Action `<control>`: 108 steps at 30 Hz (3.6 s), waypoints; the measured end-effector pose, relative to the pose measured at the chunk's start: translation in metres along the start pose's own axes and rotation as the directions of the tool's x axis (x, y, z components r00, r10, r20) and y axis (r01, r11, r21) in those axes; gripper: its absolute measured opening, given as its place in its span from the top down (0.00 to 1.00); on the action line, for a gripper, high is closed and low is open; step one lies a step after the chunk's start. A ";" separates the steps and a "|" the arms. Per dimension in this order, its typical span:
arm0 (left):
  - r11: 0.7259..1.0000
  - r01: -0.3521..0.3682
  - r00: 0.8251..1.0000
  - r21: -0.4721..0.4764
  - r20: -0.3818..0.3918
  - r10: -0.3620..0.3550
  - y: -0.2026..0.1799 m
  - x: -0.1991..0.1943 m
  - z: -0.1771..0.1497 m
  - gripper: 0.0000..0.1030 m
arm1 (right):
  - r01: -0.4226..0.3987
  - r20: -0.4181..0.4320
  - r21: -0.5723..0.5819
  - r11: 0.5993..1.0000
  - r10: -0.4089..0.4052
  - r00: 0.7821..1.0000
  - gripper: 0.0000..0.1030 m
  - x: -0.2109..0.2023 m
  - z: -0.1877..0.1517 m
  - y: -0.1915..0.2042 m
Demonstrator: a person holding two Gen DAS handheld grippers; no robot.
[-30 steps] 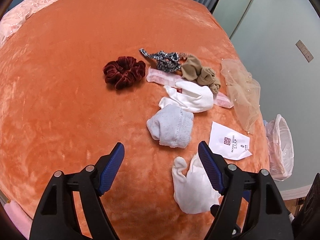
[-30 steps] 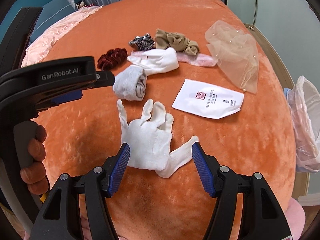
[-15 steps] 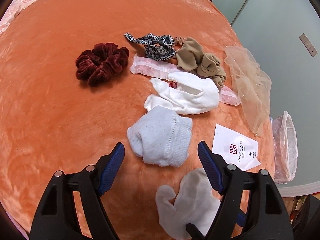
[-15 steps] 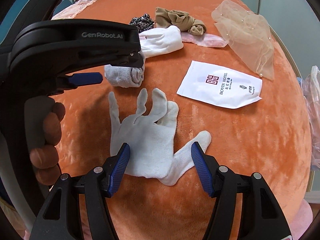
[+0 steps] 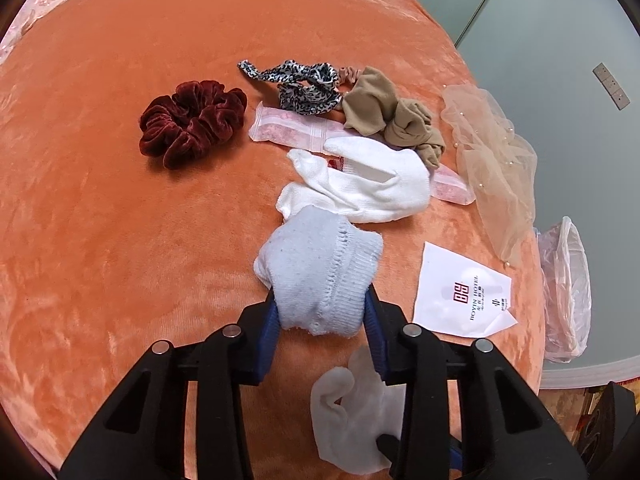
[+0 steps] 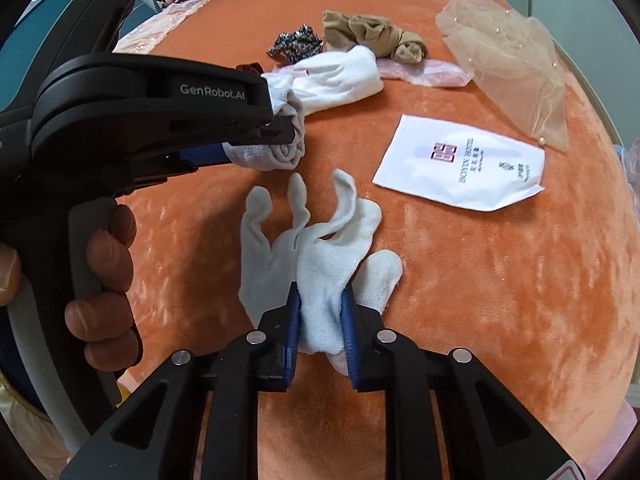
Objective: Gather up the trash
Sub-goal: 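Lift the sock and gloves and carry both over the trash bin, then open the right tool while the left tool opens, releasing items into the bin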
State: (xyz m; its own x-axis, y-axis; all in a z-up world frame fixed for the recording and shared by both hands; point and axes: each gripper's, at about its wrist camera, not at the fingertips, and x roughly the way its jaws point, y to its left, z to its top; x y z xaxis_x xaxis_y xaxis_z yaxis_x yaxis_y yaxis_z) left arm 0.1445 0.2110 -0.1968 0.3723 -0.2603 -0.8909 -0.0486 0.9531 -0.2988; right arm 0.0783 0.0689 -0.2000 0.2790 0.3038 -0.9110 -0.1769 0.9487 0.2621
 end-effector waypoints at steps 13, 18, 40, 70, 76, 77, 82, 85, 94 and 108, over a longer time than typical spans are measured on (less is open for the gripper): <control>0.999 0.037 0.994 0.035 0.103 -0.040 -0.041 -0.062 -0.006 0.65 | 0.015 0.199 0.070 0.997 -0.029 0.979 0.85 -0.082 0.014 -0.026; 0.995 0.061 0.986 0.082 0.148 -0.072 -0.067 -0.091 -0.011 0.65 | 0.042 0.306 0.100 0.994 -0.071 0.949 0.85 -0.126 0.016 -0.050; 0.921 0.119 0.943 0.371 0.248 -0.222 -0.230 -0.169 -0.039 0.65 | 0.025 0.598 0.251 0.968 -0.176 0.782 0.85 -0.287 0.004 -0.141; 0.791 0.188 0.930 0.581 0.152 -0.333 -0.391 -0.144 -0.055 0.65 | 0.063 0.612 0.447 0.892 -0.357 0.705 0.85 -0.337 -0.026 -0.261; 0.777 0.201 0.934 0.597 0.122 -0.336 -0.407 -0.128 -0.055 0.65 | 0.062 0.595 0.474 0.878 -0.371 0.713 0.85 -0.330 -0.028 -0.279; 0.775 0.203 0.935 0.599 0.117 -0.335 -0.410 -0.125 -0.055 0.65 | 0.062 0.593 0.478 0.876 -0.374 0.714 0.85 -0.329 -0.028 -0.279; 0.766 0.220 0.939 0.605 0.081 -0.334 -0.421 -0.110 -0.053 0.64 | 0.060 0.585 0.492 0.869 -0.380 0.716 0.85 -0.325 -0.029 -0.289; 0.761 0.229 0.940 0.607 0.065 -0.335 -0.428 -0.102 -0.051 0.64 | 0.064 0.578 0.498 0.865 -0.386 0.719 0.85 -0.322 -0.027 -0.295; 0.769 0.256 0.936 0.586 0.049 -0.349 -0.438 -0.087 -0.042 0.51 | 0.060 0.564 0.533 0.844 -0.407 0.718 0.74 -0.315 -0.025 -0.304; 0.818 0.244 0.942 0.520 0.074 -0.328 -0.400 -0.087 -0.032 0.50 | 0.079 0.548 0.523 0.849 -0.406 0.731 0.62 -0.308 -0.027 -0.289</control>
State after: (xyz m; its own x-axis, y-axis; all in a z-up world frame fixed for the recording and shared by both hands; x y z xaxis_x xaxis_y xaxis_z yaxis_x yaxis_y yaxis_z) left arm 0.1017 -0.1527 -0.0106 0.4354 -0.5465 -0.7154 0.5333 0.7968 -0.2841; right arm 0.0180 -0.3007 -0.0039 0.7929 -0.1149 -0.5984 0.3658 0.8752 0.3166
